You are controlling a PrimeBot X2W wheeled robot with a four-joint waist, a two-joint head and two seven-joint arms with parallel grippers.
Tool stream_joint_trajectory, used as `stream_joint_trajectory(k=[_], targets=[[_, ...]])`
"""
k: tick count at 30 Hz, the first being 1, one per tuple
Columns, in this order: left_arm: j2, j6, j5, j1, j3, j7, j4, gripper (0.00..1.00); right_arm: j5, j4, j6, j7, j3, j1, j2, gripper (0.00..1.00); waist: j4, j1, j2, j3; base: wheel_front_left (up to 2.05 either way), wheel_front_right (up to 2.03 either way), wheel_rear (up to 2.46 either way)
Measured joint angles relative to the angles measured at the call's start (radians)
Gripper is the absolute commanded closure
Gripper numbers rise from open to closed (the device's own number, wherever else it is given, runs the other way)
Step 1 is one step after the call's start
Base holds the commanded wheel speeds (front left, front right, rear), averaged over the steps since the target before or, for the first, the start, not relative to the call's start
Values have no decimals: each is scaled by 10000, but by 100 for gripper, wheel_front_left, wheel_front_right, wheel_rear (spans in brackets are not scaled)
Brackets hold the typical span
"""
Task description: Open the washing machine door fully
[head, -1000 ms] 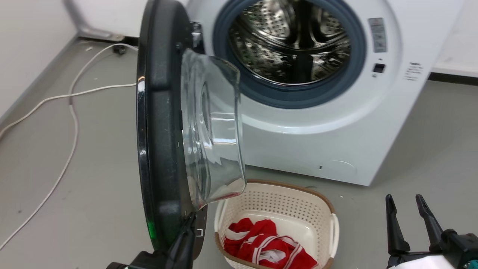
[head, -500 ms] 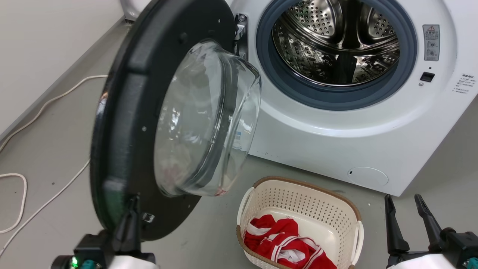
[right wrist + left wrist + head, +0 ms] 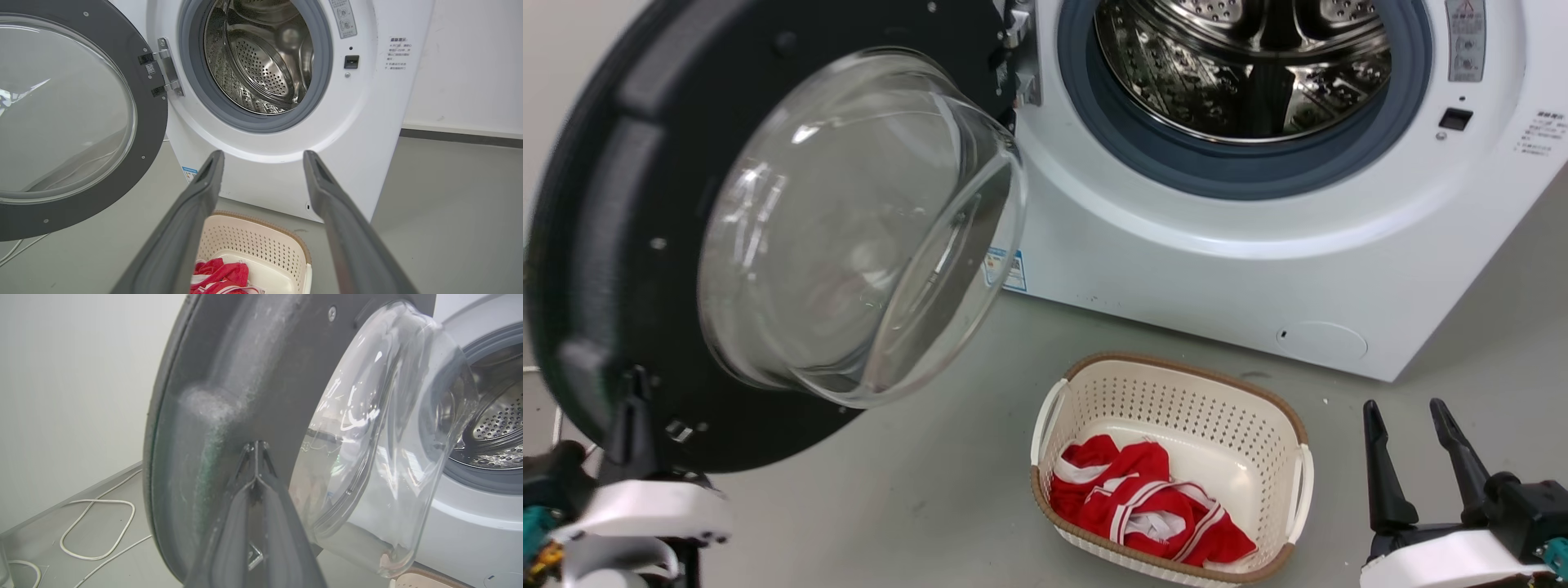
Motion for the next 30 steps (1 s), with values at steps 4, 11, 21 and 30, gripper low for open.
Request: stream_joint_trajectory(k=[4,11,21,30], targets=[[259,-362,-278,-540,688,-77,734,100,-46,-4,0,73,-2,-194,-2,0,-109,0,0,280,0,0,0],[596,-851,-198,-1484,1881,-90,1818,100,-123,6,0,136,-23,-395,-2,0,-252,0,0,668,0,0,0],[777,-1603,255,-2393,2897,-127,3267,100,-293,96,0,268,12,-586,-2,0,-337,1,0,864,0,0,0],[142,-1779,1162,-1630,3501,-117,2546,100,-25,422,0,111,46,-579,-2,0,-486,0,0,448,0,0,0]])
